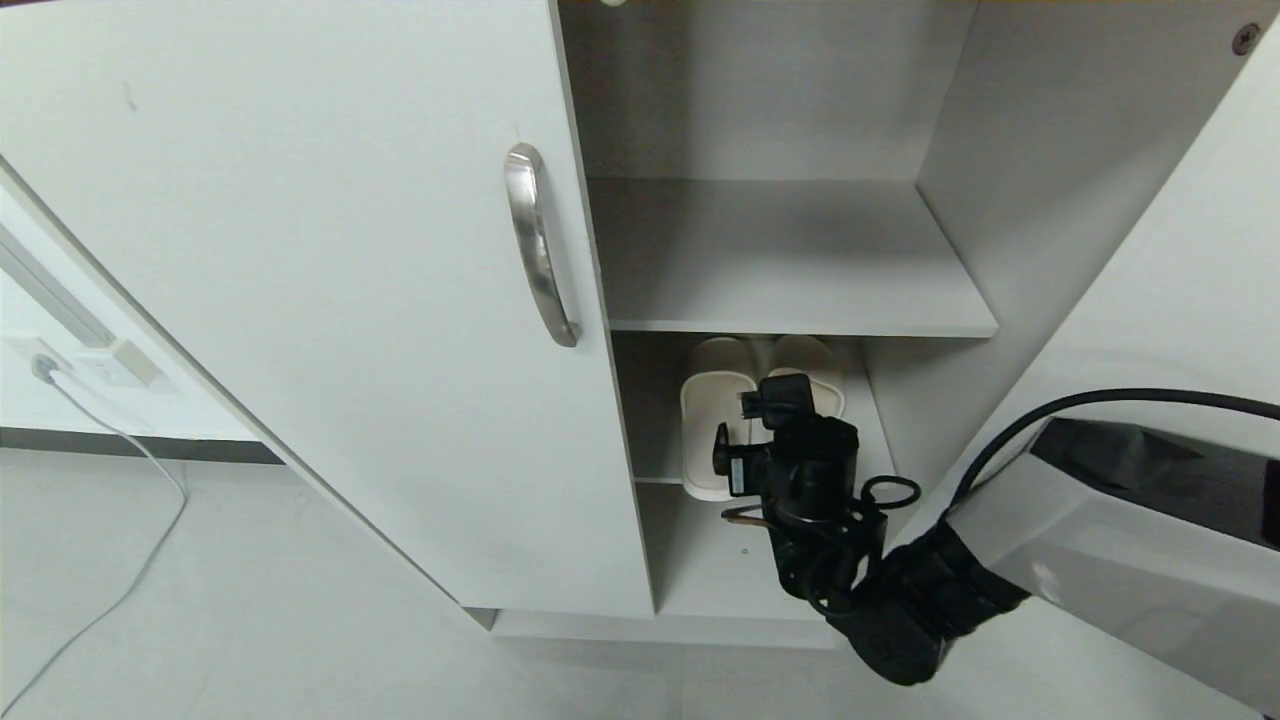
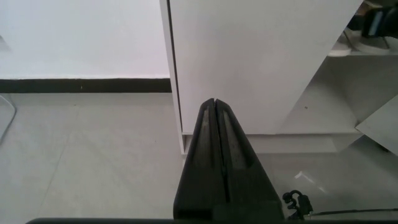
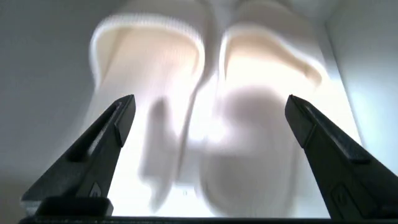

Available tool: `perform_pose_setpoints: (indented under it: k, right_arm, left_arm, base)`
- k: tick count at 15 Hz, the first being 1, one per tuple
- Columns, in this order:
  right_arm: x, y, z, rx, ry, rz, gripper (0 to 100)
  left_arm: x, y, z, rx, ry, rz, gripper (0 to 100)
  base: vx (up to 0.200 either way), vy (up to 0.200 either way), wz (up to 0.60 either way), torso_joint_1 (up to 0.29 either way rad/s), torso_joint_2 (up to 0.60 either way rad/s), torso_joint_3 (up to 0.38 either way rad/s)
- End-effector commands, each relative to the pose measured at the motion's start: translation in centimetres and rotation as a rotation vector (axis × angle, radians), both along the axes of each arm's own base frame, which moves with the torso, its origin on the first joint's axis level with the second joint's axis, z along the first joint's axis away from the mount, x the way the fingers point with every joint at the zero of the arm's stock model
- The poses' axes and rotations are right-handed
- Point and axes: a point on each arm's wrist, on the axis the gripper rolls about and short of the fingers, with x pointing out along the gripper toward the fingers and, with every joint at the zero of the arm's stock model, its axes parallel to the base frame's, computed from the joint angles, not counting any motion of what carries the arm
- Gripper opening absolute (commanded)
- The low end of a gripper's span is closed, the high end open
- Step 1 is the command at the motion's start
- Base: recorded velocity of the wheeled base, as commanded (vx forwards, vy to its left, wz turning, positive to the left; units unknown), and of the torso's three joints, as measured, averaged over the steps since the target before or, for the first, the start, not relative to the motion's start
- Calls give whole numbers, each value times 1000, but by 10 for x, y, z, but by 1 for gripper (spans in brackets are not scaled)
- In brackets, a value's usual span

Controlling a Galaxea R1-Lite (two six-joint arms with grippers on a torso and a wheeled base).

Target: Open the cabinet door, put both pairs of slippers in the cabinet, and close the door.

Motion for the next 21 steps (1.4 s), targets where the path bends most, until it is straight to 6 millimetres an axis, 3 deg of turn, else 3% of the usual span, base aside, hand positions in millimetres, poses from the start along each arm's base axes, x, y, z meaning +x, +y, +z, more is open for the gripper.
perform_pose_setpoints:
  k: [1,8,13,21]
  right_arm:
    - [-44,-21,-4,-10,10,39,100]
    - [-86,-51,-19,-18,62,74,100]
    - [-147,-89,-46,-22,201,137,100]
    - [-150,-91,-49,-1,217,131,100]
  left_arm:
    - [0,0,0,0,1,0,0]
    - [0,0,0,0,1,0,0]
    - [0,0,0,-3,0,13,0]
    - [0,0,0,-2,1,15,0]
  base:
    - [0,0,0,0,0,0]
    - [-200,0,0,-2,2,1]
    - [0,0,0,0,0,0]
    - [0,0,0,0,0,0]
